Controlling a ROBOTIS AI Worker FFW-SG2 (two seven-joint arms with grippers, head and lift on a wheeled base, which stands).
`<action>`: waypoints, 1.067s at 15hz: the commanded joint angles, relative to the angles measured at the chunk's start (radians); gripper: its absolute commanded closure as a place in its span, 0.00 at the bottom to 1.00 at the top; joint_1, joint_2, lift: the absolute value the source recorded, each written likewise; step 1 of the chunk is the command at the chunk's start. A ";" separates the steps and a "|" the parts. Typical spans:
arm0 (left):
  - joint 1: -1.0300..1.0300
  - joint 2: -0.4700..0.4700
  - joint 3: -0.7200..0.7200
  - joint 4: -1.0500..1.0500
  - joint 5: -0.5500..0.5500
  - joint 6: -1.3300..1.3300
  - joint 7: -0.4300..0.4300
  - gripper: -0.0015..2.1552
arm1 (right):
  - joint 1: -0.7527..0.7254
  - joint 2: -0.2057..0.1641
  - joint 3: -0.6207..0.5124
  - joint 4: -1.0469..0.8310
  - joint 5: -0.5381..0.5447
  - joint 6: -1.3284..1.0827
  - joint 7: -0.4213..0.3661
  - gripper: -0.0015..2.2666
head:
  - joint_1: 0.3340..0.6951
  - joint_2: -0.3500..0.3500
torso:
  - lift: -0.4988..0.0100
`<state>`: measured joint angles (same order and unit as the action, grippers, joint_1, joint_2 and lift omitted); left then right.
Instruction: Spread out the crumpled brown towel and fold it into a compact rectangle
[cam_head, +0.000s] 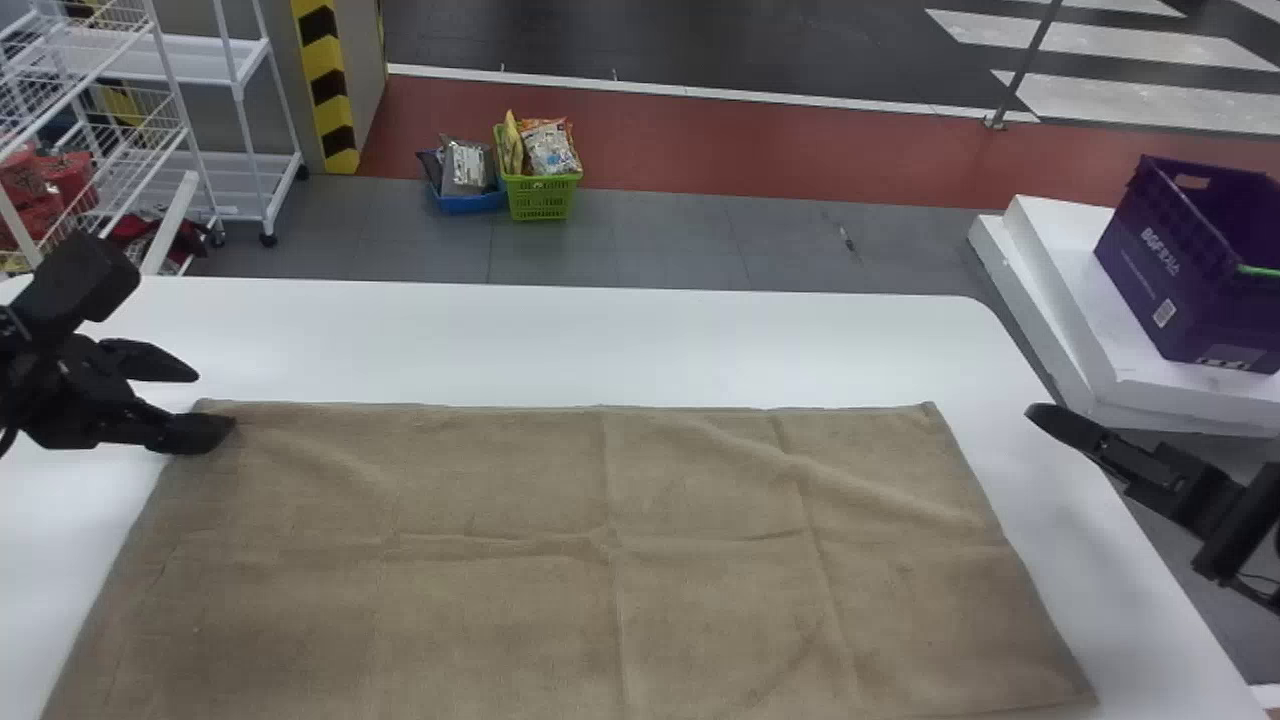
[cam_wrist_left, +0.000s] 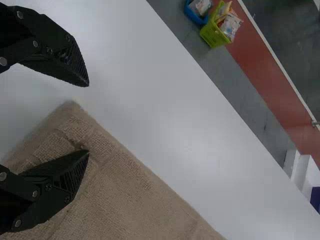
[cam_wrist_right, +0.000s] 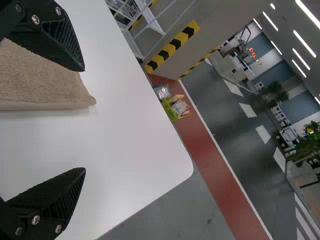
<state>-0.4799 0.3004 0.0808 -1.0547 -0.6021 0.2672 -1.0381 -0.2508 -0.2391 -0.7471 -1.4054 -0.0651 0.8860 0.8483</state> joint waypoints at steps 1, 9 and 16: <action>-0.002 0.000 -0.006 0.010 -0.004 -0.001 0.023 0.20 | -0.001 0.001 -0.002 0.002 -0.001 0.000 0.000 0.05 | 1.00 0.28 | 0.73; -0.002 0.002 -0.010 0.028 -0.028 -0.007 0.033 0.33 | -0.001 0.000 -0.005 0.005 -0.001 -0.006 0.000 0.05 | 1.00 0.28 | 0.73; 0.061 0.008 0.008 -0.039 0.005 -0.022 0.029 0.33 | -0.001 0.001 0.015 0.005 0.001 -0.021 -0.002 0.05 | 1.00 0.28 | 0.73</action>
<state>-0.4442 0.3082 0.0820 -1.0615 -0.6070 0.2454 -1.0093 -0.2530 -0.2380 -0.7430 -1.3990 -0.0656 0.8714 0.8478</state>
